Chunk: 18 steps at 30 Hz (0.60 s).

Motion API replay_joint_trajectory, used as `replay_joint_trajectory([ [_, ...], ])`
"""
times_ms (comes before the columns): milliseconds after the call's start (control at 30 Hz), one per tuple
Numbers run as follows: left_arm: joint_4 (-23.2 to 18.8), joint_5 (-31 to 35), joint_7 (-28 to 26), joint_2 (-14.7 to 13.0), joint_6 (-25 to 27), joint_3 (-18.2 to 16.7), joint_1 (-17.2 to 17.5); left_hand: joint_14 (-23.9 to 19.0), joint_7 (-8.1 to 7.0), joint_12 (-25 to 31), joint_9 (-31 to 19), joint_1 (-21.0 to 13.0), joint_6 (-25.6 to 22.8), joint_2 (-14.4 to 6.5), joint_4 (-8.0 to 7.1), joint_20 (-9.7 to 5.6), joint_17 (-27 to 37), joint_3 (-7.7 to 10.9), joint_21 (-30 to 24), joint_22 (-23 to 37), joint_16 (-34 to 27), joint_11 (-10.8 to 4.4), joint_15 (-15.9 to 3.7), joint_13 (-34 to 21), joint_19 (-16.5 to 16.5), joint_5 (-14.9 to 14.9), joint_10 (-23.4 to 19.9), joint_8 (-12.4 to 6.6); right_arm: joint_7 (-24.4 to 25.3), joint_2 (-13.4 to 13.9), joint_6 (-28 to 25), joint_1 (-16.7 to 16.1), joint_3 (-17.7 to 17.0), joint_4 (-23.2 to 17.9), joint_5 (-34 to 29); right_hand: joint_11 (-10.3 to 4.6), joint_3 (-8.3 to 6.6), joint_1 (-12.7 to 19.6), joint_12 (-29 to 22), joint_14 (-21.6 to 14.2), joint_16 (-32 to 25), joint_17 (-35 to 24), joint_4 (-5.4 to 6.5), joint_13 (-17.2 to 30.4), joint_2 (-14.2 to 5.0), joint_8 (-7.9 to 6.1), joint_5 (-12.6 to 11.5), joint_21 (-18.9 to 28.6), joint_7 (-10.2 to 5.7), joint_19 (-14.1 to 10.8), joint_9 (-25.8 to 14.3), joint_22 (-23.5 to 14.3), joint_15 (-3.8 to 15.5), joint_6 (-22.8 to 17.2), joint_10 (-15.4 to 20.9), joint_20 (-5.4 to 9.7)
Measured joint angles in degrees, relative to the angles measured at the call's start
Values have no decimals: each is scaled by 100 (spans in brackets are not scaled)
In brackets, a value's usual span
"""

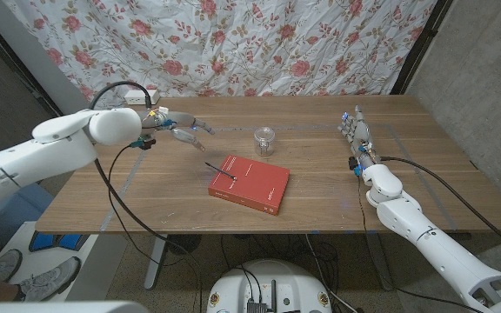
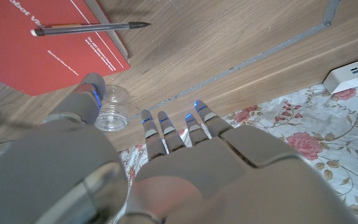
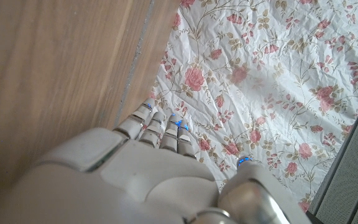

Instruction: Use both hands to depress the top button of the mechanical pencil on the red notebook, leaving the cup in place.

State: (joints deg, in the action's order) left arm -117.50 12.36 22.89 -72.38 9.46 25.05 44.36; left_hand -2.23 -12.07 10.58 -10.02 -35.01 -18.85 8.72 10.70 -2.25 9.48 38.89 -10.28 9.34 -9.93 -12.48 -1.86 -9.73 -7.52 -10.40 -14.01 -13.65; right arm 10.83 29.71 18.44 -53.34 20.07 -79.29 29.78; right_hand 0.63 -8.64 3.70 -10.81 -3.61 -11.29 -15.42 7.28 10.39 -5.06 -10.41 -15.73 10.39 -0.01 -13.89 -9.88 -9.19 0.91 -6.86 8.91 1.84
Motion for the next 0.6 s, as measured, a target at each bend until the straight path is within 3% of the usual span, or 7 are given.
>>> replay_joint_trajectory([
  [233, 0, 470, 303, 71, -101, 122, -152, 43, 0, -21, 0, -91, 0, -29, -8, -3, 0, -38, 0, 0, 0, 0, 4, 0, 47, 0, 0, 14, 4, 10, -50, -2, 0, -16, 14, -93, 0, -22, -22, -53, -38, 26, 0, 0, -23, 0, 0, 0, 31, -32, 0, 0, 54, -30, 113, 32],
  [600, 14, 1272, 731, 241, -285, 327, -396, 40, 0, -21, 1, -144, 1, -22, -26, -11, -1, -68, 0, 0, 0, 0, 1, 0, 55, 0, 0, 14, 24, 21, -77, -2, -42, -21, 60, -94, 0, -22, -22, -72, -39, 52, 0, 1, -23, 0, -44, 0, 31, -52, 0, 0, 72, -30, 113, 52],
])
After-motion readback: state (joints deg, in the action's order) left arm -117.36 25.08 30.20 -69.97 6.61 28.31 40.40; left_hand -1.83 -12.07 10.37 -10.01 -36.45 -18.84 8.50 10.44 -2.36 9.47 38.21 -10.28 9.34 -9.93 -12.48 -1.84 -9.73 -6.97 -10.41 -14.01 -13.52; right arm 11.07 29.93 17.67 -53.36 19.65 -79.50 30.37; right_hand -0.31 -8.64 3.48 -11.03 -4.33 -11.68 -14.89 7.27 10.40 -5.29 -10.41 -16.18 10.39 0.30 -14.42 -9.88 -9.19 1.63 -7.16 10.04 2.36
